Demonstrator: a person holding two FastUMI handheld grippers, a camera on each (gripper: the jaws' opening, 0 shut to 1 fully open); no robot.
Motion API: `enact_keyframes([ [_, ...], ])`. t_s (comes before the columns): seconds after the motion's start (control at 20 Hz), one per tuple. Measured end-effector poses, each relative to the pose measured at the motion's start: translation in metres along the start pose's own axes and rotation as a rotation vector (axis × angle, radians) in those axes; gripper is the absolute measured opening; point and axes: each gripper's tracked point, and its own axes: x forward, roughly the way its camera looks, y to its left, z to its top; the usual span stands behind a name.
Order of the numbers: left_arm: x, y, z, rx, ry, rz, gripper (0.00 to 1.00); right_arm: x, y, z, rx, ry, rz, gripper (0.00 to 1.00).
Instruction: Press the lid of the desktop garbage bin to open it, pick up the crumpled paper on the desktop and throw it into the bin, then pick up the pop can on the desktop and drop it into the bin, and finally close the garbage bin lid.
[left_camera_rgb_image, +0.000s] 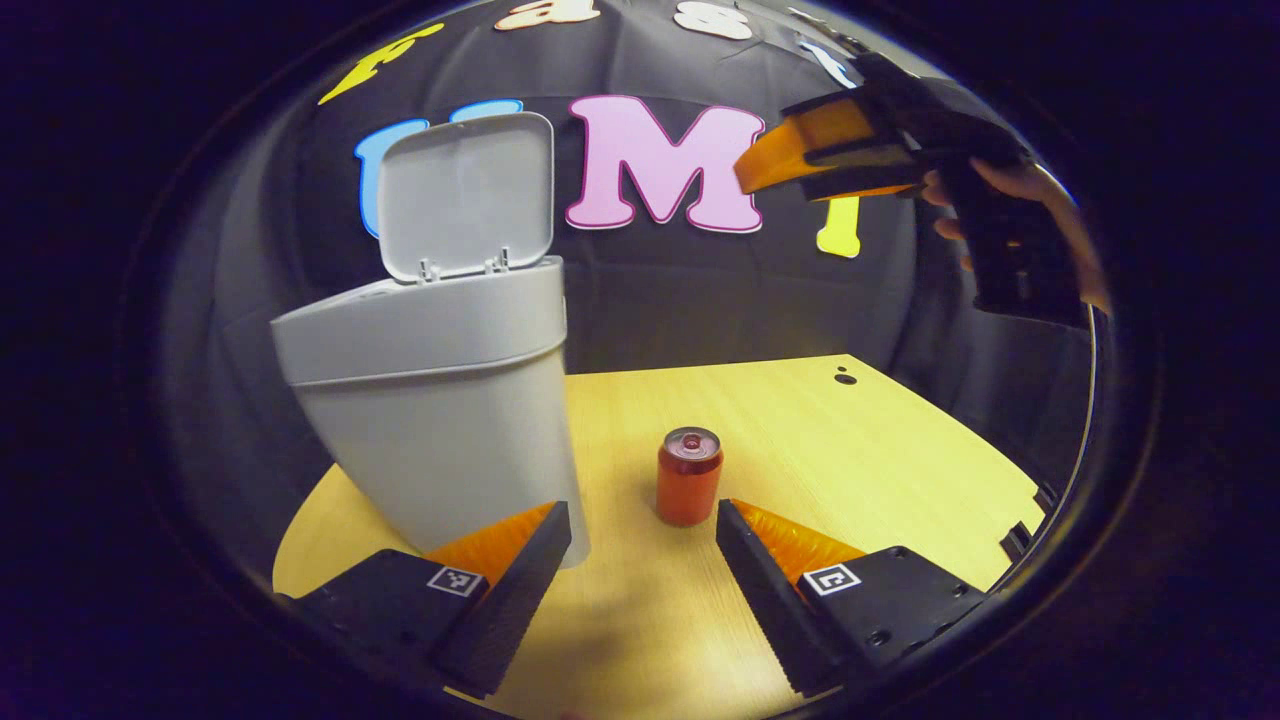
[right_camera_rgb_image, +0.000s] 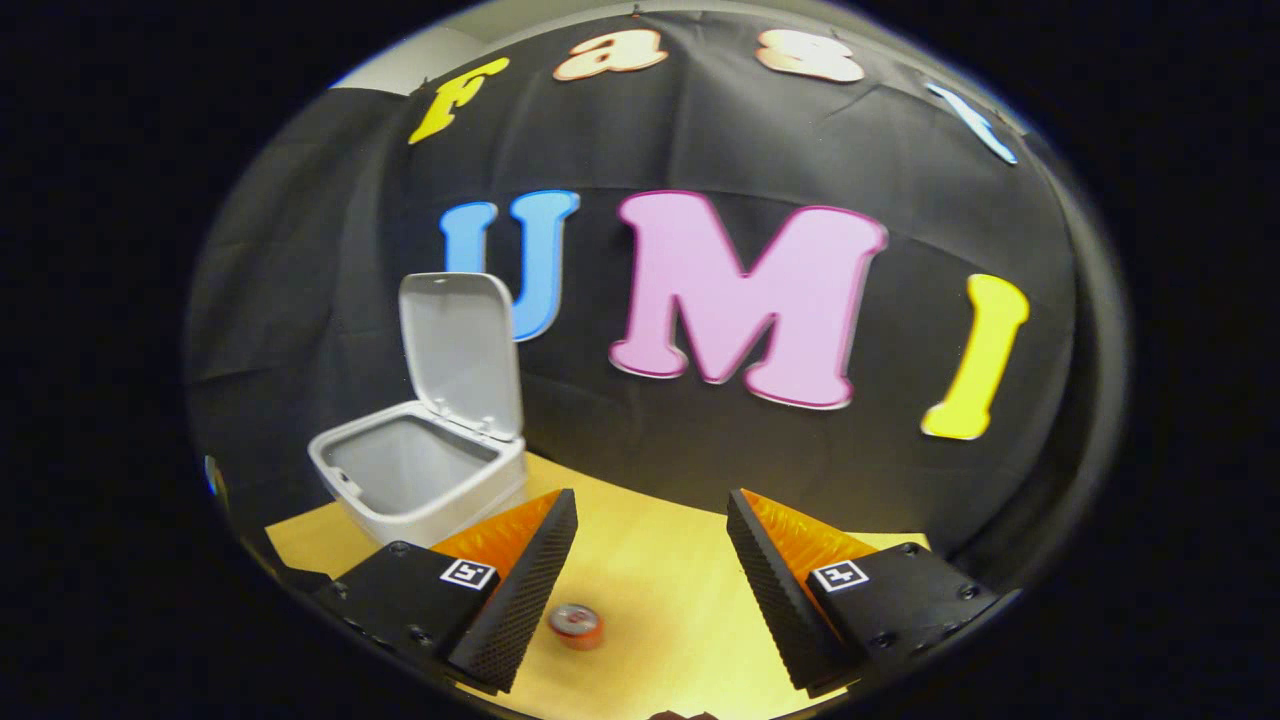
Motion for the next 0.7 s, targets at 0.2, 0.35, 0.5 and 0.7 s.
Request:
enact_keyframes([
  [0.2, 0.043, -0.017, -0.013, 0.001, 0.032, -0.029, 1.0, -0.049, -0.072, -0.012, -0.017, -0.048, -0.185, 0.98],
  [0.35, 0.071, -0.028, -0.014, 0.007, 0.035, -0.046, 1.0, -0.086, -0.108, -0.032, 0.003, -0.043, -0.299, 0.98],
  [0.5, 0.096, -0.03, -0.018, 0.031, 0.048, -0.042, 1.0, -0.11, -0.127, -0.069, 0.023, 0.031, -0.387, 0.98],
  [0.7, 0.124, -0.029, -0.018, 0.062, 0.053, -0.035, 1.0, -0.129, -0.135, -0.108, 0.071, 0.14, -0.43, 0.98],
])
